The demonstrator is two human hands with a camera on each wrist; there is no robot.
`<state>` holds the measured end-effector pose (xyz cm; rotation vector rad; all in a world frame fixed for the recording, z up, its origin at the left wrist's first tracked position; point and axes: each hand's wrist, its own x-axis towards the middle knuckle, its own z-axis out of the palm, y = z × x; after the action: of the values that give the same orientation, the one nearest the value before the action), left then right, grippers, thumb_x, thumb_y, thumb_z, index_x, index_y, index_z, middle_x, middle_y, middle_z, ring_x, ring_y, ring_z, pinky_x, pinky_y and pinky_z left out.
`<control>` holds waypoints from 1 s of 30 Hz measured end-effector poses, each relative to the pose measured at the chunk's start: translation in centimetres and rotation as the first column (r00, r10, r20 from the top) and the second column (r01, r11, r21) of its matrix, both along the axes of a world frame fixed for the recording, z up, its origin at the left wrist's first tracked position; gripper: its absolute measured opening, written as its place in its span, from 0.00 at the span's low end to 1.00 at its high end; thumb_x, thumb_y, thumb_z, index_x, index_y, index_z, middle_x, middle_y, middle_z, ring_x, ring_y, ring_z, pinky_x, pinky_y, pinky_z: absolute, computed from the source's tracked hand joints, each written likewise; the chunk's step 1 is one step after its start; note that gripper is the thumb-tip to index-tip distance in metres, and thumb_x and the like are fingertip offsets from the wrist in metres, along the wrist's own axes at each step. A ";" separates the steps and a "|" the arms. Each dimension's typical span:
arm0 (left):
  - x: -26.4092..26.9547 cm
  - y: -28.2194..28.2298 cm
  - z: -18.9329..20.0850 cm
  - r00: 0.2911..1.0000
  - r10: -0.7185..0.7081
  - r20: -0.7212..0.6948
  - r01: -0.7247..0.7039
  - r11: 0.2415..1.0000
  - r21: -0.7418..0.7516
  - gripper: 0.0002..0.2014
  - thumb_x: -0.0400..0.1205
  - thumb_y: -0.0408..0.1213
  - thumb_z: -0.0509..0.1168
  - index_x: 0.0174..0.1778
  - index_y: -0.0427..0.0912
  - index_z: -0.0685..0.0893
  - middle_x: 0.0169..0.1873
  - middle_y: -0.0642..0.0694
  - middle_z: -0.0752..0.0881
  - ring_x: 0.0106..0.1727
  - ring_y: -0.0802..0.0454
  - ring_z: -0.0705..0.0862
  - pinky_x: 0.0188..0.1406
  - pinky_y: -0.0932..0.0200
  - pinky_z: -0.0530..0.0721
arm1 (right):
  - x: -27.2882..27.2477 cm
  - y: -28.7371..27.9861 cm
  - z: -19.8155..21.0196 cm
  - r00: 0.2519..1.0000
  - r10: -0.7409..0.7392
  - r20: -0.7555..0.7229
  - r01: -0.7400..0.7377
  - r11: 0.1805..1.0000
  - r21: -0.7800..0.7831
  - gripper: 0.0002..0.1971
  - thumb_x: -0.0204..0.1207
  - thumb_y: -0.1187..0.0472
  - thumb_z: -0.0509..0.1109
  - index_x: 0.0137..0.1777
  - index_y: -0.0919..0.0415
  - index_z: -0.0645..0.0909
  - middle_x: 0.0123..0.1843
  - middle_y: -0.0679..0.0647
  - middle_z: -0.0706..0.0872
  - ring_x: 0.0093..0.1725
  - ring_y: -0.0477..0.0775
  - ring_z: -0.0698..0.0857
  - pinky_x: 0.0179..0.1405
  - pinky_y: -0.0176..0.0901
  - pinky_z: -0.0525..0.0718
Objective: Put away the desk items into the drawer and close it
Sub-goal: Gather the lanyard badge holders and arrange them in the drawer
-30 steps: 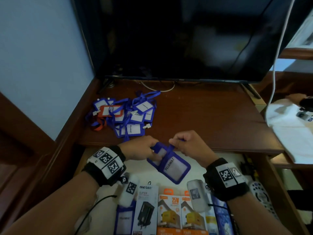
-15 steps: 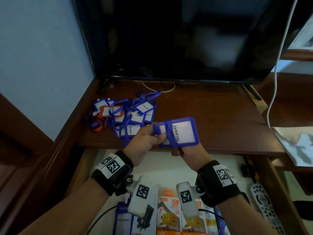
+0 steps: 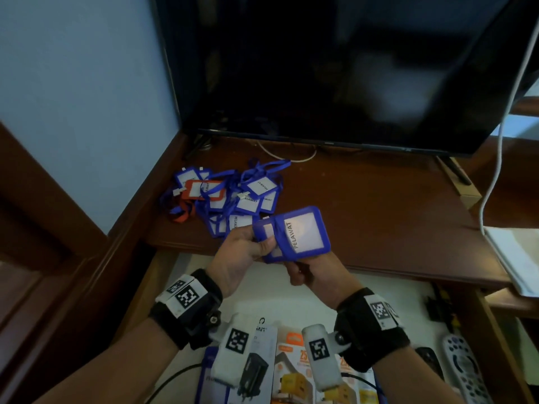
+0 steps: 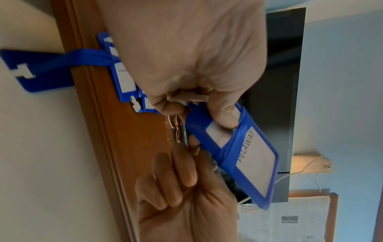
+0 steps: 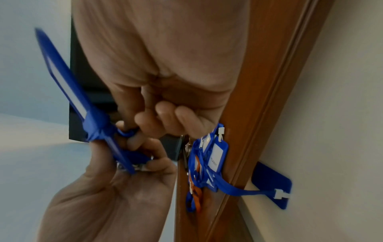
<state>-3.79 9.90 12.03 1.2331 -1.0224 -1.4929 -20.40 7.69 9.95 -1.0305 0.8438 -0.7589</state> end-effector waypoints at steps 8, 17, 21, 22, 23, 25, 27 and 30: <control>6.1 2.3 -2.0 0.978 0.036 0.207 -0.059 0.993 0.105 0.12 0.78 0.21 0.66 0.48 0.42 0.89 0.42 0.51 0.92 0.46 0.56 0.89 0.44 0.66 0.85 | 2.1 -0.4 -3.2 0.964 0.097 -0.249 -0.070 0.991 0.114 0.13 0.84 0.64 0.60 0.40 0.61 0.83 0.27 0.55 0.75 0.24 0.49 0.71 0.22 0.37 0.67; 11.9 5.3 -6.0 0.114 -0.617 0.779 0.300 0.769 0.565 0.11 0.75 0.43 0.68 0.31 0.42 0.79 0.32 0.45 0.82 0.35 0.46 0.82 0.37 0.50 0.82 | 8.1 -0.7 -10.2 0.701 0.342 -0.626 -0.279 0.939 0.200 0.05 0.79 0.60 0.68 0.49 0.60 0.82 0.42 0.55 0.84 0.35 0.51 0.78 0.31 0.41 0.73; 11.9 6.6 -7.8 -0.078 -0.719 0.691 0.363 0.625 0.691 0.15 0.82 0.41 0.63 0.29 0.39 0.75 0.25 0.47 0.70 0.29 0.48 0.72 0.32 0.54 0.74 | 12.2 -1.5 -13.1 0.668 0.358 -0.652 -0.215 0.932 0.291 0.27 0.78 0.59 0.70 0.76 0.55 0.67 0.58 0.61 0.81 0.44 0.56 0.81 0.37 0.42 0.79; 11.9 6.8 -8.3 -0.108 -0.734 0.671 0.370 0.596 0.712 0.16 0.83 0.41 0.62 0.29 0.39 0.74 0.25 0.47 0.69 0.27 0.49 0.70 0.32 0.54 0.73 | 13.2 -1.8 -13.6 0.705 0.356 -0.613 -0.177 0.926 0.334 0.32 0.78 0.61 0.69 0.80 0.54 0.60 0.62 0.63 0.80 0.43 0.57 0.81 0.35 0.42 0.79; 11.8 7.1 -8.8 -0.149 -0.743 0.653 0.375 0.569 0.732 0.17 0.84 0.40 0.61 0.29 0.39 0.73 0.25 0.46 0.69 0.26 0.50 0.68 0.32 0.53 0.74 | 14.2 -2.2 -14.2 0.743 0.340 -0.577 -0.135 0.920 0.369 0.36 0.78 0.62 0.70 0.82 0.53 0.56 0.65 0.64 0.79 0.41 0.57 0.82 0.32 0.42 0.78; 11.6 7.4 -9.3 -0.230 -0.741 0.631 0.387 0.525 0.758 0.15 0.85 0.40 0.61 0.33 0.39 0.74 0.27 0.44 0.71 0.27 0.50 0.70 0.36 0.51 0.77 | 15.7 -3.1 -15.7 0.773 0.264 -0.577 -0.037 0.927 0.374 0.36 0.76 0.63 0.71 0.81 0.54 0.57 0.66 0.63 0.80 0.35 0.56 0.83 0.31 0.42 0.78; 11.4 7.5 -9.8 -0.276 -0.746 0.606 0.398 0.485 0.779 0.13 0.85 0.41 0.61 0.37 0.38 0.77 0.33 0.40 0.76 0.34 0.46 0.78 0.39 0.50 0.79 | 16.7 -4.0 -16.9 0.744 0.190 -0.641 0.070 0.931 0.358 0.29 0.75 0.62 0.71 0.75 0.62 0.67 0.58 0.63 0.84 0.32 0.57 0.84 0.29 0.42 0.79; 11.3 7.5 -10.5 -0.284 -0.745 0.604 0.424 0.467 0.776 0.11 0.84 0.40 0.63 0.38 0.38 0.77 0.38 0.37 0.80 0.37 0.44 0.79 0.39 0.52 0.77 | 17.5 -4.8 -18.0 0.730 0.112 -0.674 0.185 0.917 0.353 0.19 0.72 0.62 0.70 0.62 0.70 0.78 0.44 0.62 0.85 0.31 0.59 0.84 0.29 0.42 0.78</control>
<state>7.49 17.39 1.57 2.1736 -2.9164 -1.3408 -2.93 2.84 -8.10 -0.9171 1.5977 -0.1805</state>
